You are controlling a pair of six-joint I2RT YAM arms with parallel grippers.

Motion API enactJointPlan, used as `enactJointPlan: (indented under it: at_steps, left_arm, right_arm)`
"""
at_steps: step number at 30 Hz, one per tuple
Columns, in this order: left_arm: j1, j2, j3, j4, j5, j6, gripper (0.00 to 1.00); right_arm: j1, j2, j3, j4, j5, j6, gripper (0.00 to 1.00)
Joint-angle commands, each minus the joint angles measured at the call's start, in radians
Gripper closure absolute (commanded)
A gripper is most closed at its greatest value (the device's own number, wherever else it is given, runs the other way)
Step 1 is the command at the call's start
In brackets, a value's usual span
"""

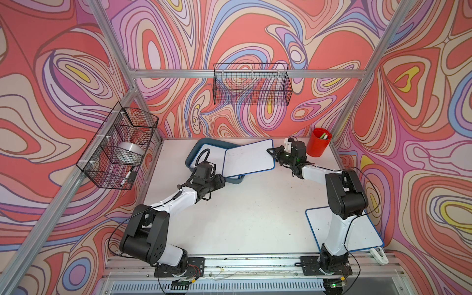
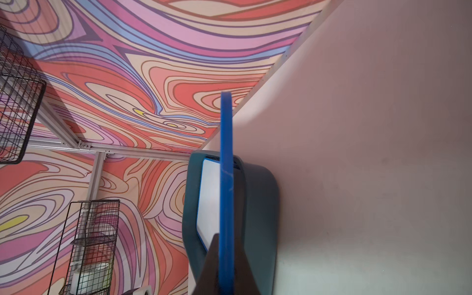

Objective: Put the whiteboard into the storage box
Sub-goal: Place the whiteboard in the storage box.

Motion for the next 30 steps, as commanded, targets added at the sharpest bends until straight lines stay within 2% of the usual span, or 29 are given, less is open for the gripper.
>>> enactJointPlan:
  at_steps: [1, 10, 21, 30]
  left_arm:
    - [0.004, -0.01, 0.006, -0.012, -0.002, 0.0, 0.42]
    - [0.004, 0.003, 0.004, -0.001, 0.021, -0.014, 0.42]
    - [0.005, 0.019, 0.008, -0.001, 0.037, -0.022, 0.42]
    - [-0.001, 0.06, 0.017, 0.034, 0.073, -0.038, 0.42]
  right_arm:
    - [0.041, 0.037, 0.053, 0.029, 0.083, -0.036, 1.0]
    - [0.144, 0.148, 0.145, 0.018, 0.15, -0.039, 0.99]
    - [0.257, 0.284, 0.319, -0.109, 0.179, -0.095, 0.75]
    - [0.283, 0.208, 0.333, -0.3, 0.272, -0.256, 0.6]
